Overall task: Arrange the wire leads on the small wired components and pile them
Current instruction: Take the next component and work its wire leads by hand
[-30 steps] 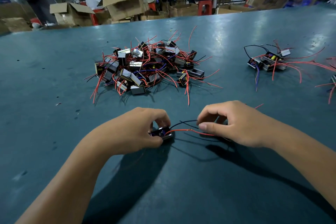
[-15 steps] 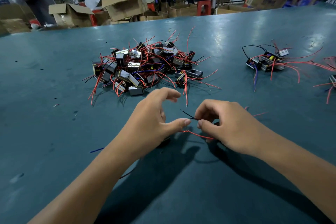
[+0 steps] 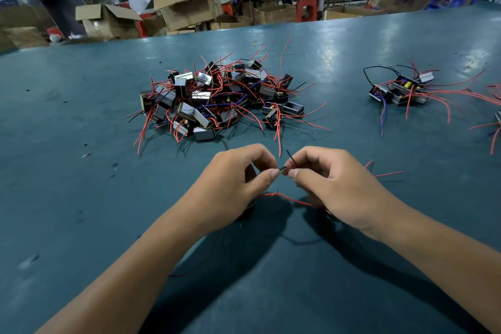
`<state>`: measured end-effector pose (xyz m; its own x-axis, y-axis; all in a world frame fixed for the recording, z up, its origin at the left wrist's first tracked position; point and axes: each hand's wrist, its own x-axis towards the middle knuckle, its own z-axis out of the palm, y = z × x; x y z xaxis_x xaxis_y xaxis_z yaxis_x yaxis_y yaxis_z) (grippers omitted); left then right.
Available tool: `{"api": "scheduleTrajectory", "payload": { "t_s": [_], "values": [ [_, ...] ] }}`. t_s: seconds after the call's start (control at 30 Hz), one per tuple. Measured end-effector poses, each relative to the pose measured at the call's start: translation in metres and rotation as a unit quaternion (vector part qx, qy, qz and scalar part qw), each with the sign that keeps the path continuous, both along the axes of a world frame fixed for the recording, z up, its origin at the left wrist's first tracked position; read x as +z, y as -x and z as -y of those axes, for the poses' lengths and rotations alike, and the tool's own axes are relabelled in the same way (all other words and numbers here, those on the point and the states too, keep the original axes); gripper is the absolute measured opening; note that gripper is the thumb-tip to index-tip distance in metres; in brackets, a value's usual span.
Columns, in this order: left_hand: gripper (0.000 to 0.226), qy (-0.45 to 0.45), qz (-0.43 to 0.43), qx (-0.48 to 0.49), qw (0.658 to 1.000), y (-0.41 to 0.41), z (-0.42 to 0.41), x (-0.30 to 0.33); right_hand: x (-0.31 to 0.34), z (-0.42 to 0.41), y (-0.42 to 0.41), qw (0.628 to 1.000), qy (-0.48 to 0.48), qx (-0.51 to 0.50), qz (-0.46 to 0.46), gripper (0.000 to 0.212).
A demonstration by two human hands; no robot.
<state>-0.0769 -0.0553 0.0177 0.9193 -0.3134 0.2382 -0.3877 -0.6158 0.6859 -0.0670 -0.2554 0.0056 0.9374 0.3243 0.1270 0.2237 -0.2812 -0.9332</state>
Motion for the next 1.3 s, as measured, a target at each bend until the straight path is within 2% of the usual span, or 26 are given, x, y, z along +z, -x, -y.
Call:
{"api": "scheduleTrajectory", "payload": {
  "t_s": [0.23,0.6,0.73,1.0,1.3],
  "values": [
    [0.01,-0.007,-0.007,-0.037,0.999,-0.001,-0.002,0.001,0.0,0.0,0.0,0.997,0.017,-0.013,0.08,0.015],
    [0.006,-0.028,-0.014,-0.055,0.998,-0.001,-0.005,0.004,0.001,0.007,-0.004,0.989,0.079,0.005,0.128,0.018],
    [0.005,-0.03,-0.006,-0.052,0.998,-0.001,-0.005,0.006,0.0,0.008,-0.003,0.989,0.06,0.032,0.133,0.012],
    [0.006,-0.045,-0.008,-0.064,0.997,0.0,-0.004,0.008,0.001,0.009,-0.003,0.958,0.135,0.038,0.249,0.012],
    [0.005,-0.088,0.019,-0.074,0.993,0.0,-0.005,0.012,0.0,0.011,-0.003,0.975,0.122,0.036,0.185,0.016]
  ]
}}
